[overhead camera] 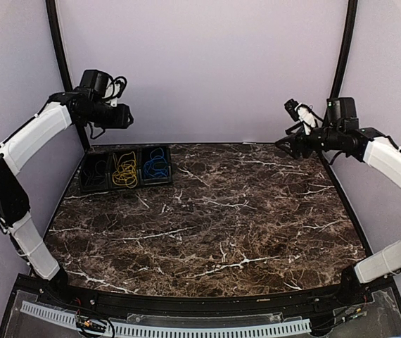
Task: Untangle the cables
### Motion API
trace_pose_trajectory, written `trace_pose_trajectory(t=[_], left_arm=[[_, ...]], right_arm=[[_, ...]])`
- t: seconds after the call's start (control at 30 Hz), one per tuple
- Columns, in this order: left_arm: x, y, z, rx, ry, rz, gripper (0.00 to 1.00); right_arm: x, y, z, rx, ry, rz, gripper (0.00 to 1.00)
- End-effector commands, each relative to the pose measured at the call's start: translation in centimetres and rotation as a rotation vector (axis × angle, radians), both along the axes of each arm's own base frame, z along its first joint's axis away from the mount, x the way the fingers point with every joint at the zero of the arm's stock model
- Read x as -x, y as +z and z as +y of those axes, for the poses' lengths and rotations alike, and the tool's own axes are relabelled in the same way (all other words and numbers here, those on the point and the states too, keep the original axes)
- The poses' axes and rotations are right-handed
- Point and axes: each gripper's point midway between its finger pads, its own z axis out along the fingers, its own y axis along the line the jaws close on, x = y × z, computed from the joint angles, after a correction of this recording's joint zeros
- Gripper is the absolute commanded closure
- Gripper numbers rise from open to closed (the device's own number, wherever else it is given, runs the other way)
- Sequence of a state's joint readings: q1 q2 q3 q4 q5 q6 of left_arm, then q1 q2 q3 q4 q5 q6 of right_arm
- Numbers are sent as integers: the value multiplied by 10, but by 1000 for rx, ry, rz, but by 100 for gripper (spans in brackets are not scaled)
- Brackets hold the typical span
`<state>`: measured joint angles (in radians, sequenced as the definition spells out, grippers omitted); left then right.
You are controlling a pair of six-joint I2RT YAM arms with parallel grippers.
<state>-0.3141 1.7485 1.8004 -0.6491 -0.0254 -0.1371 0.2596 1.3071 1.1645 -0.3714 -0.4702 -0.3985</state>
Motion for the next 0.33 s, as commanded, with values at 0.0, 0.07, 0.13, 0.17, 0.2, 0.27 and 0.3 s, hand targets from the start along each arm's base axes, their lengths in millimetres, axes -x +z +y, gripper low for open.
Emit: trace_pose_trajectory(t=[0.0, 0.07, 0.13, 0.17, 0.2, 0.27, 0.3], left_arm=[[23, 42, 9, 24, 7, -149, 52], [34, 64, 11, 60, 1, -251, 52], [49, 76, 14, 72, -24, -338, 49], [59, 71, 18, 68, -26, -355, 45], [60, 80, 20, 69, -21, -414, 44], [70, 79, 27, 69, -4, -465, 39], [77, 71, 30, 68, -1, -467, 35]], right_arm=[[-29, 59, -21, -68, -211, -70, 4], [-38, 77, -31, -87, -295, -85, 2], [-40, 91, -38, -94, -343, -106, 1], [-39, 95, -41, -100, -361, -124, 1], [-38, 97, -43, -110, -367, -143, 1], [-34, 93, -44, -136, -375, -146, 1], [-32, 90, -44, -148, -379, -142, 1]])
